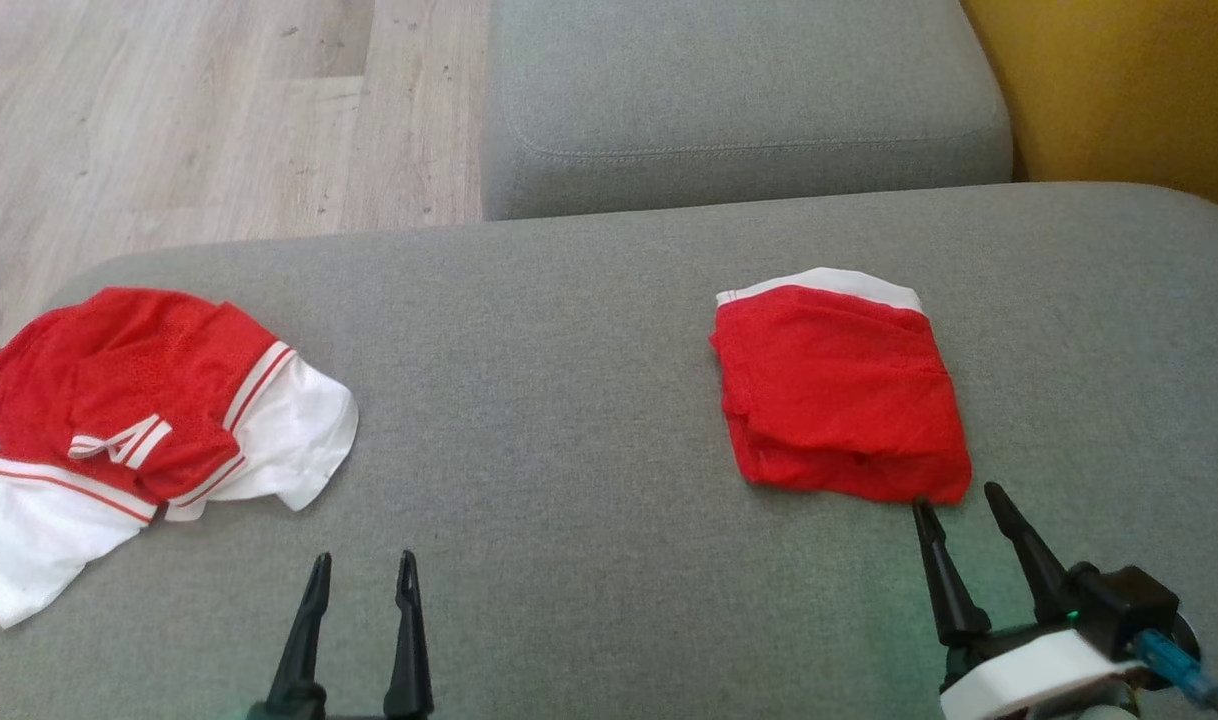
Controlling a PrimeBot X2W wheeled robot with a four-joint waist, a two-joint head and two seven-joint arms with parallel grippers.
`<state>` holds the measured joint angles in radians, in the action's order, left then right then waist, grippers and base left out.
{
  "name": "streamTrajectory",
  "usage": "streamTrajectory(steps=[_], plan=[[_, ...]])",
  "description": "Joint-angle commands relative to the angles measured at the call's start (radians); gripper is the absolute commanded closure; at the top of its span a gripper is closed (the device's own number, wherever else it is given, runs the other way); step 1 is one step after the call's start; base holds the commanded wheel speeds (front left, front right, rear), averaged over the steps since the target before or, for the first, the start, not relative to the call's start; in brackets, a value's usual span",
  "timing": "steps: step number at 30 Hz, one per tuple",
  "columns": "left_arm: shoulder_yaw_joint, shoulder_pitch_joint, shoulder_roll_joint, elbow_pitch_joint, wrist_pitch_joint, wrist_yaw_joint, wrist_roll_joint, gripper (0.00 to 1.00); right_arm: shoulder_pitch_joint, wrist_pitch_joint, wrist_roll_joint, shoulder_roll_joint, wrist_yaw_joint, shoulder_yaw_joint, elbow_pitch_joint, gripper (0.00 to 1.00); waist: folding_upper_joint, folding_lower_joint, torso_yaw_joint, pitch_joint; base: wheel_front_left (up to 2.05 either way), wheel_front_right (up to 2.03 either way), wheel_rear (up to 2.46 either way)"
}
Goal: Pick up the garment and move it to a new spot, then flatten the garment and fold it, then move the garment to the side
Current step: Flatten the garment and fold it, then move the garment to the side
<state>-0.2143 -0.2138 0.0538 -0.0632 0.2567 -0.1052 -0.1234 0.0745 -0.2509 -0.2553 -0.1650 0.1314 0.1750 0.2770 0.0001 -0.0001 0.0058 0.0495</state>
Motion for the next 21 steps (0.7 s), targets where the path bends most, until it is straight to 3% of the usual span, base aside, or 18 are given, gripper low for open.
streamTrajectory(steps=[1,21], plan=[[0.038,0.028,-0.004,0.025,0.005,0.000,0.003,0.00,-0.015,-0.011,0.009,-0.005,-0.001,0.012,-0.035,0.00,-0.0001,0.0001,0.000,-0.001,0.00,0.00,0.00],[0.034,0.023,-0.004,0.013,0.005,-0.002,0.004,0.00,-0.005,-0.011,0.032,0.010,-0.001,0.002,-0.055,0.00,-0.0001,0.0001,-0.012,-0.005,0.00,0.00,0.00]])
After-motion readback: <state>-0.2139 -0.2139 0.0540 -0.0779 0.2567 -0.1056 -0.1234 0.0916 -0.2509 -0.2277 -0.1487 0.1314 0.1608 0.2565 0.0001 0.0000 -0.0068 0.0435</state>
